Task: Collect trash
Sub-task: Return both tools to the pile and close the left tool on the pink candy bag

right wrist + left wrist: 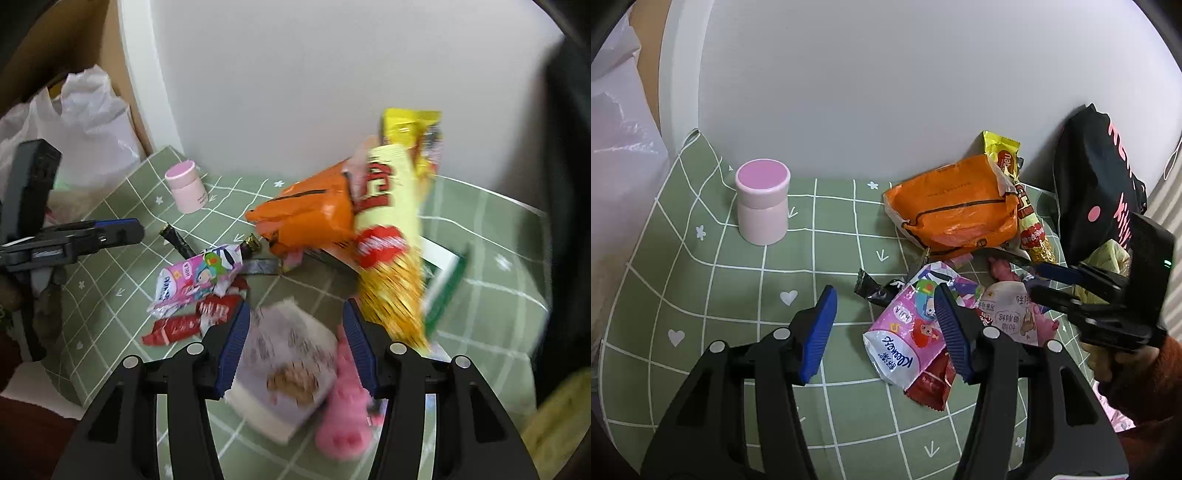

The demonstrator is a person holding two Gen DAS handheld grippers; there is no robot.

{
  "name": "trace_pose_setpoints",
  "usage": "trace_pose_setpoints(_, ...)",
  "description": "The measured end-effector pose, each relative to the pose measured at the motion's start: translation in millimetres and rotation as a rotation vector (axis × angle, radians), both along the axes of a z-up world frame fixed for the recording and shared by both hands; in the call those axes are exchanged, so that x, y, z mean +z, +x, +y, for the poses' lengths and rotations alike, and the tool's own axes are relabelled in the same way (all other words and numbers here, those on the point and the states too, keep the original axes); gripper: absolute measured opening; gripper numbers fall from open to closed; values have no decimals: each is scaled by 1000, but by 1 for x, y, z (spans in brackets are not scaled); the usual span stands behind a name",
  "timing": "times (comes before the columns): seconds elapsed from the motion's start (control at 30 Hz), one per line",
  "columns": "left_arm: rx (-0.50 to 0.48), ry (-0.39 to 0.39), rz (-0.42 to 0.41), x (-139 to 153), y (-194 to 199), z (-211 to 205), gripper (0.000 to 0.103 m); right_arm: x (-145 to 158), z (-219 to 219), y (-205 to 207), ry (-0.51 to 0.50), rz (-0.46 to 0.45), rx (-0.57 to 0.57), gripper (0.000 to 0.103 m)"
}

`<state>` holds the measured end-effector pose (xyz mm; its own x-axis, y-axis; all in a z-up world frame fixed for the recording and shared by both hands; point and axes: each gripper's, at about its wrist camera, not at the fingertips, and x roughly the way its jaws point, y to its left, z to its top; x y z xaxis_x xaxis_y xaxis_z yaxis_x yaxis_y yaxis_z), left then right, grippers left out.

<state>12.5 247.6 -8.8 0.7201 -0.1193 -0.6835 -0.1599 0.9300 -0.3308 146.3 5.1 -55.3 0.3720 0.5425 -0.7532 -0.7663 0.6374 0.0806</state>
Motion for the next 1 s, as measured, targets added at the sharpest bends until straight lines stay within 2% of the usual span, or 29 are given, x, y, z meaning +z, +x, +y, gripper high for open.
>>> trace_pose_setpoints(0.1,4,-15,1,-1,1,2,52,-13,11,2,-43,53,12,48)
trace_pose_setpoints(0.23,-5,-25,0,-5,1,2,52,-21,1,-22,-112,41,40,47)
trace_pose_setpoints(0.33,-41,-32,-6,-9,3,-4,53,-20,-18,-30,-95,58,7,46)
trace_pose_setpoints(0.43,-111,-28,-16,-9,9,-14,53,-17,-34,-29,-82,64,-50,38)
trace_pose_setpoints(0.5,-143,0,6,-13,16,-21,55,-15,-45,-27,-76,65,-99,29)
trace_pose_setpoints(0.6,-161,27,63,-25,30,-24,55,-14,-52,-25,-77,67,-139,27)
trace_pose_setpoints(0.67,-169,45,104,-32,37,-28,55,-11,-57,-27,-62,77,-146,27)
trace_pose_setpoints(0.77,-197,71,140,-41,39,-36,55,-2,-68,-33,31,96,-126,29)
trace_pose_setpoints(0.83,-202,51,162,-45,38,-39,55,-1,-72,-38,57,114,-89,45)
trace_pose_setpoints(0.9,-193,31,187,-50,38,-39,55,-6,-71,-42,46,129,-51,49)
trace_pose_setpoints(0.97,-169,26,194,-50,37,-38,48,-13,-64,-46,7,123,-44,49)
trace_pose_setpoints(1.0,-157,25,200,-51,36,-37,37,-16,-63,-47,-9,109,-60,49)
